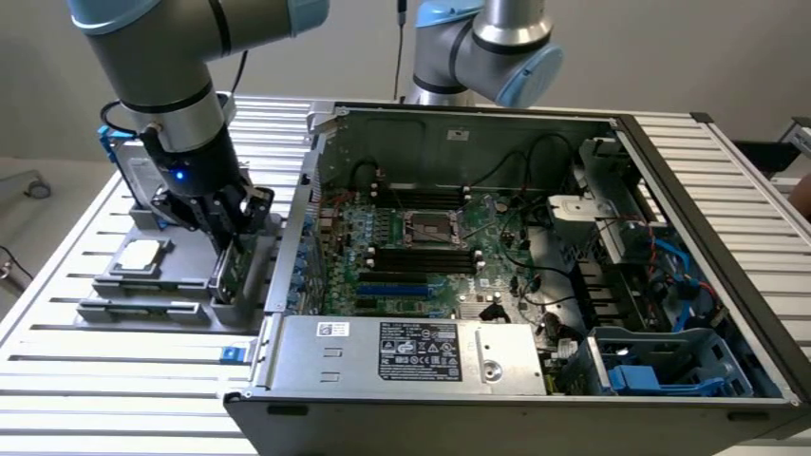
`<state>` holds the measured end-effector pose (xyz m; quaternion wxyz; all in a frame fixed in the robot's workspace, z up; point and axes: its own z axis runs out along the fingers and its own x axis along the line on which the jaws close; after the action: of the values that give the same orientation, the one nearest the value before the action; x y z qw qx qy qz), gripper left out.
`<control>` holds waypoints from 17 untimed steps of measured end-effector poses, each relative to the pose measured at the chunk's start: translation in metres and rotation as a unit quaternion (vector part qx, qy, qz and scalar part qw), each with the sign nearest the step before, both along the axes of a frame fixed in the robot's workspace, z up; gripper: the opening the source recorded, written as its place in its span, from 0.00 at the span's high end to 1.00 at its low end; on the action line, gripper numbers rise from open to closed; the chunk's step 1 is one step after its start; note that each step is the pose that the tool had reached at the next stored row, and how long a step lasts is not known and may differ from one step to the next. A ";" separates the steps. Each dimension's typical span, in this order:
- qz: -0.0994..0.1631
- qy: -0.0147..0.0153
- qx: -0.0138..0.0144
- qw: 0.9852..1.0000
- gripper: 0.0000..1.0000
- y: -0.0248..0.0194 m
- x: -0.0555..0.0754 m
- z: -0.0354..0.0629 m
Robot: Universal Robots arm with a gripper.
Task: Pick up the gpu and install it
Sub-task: 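Pick up the gpu and move the gpu toward the slot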
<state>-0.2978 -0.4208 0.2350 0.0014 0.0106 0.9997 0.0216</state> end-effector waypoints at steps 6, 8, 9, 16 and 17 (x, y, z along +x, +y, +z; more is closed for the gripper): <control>0.000 0.000 0.000 1.000 0.73 0.0000 0.000 0.0000; 0.000 0.000 0.000 1.000 0.73 0.0000 0.000 0.0000; 0.000 0.000 0.000 1.000 0.73 0.0000 0.000 0.0000; 0.000 0.000 0.000 1.000 0.73 -0.0003 0.000 0.0008; 0.000 0.000 0.000 1.000 0.73 -0.0005 0.000 0.0020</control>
<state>-0.2978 -0.4212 0.2370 0.0016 0.0106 0.9997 0.0217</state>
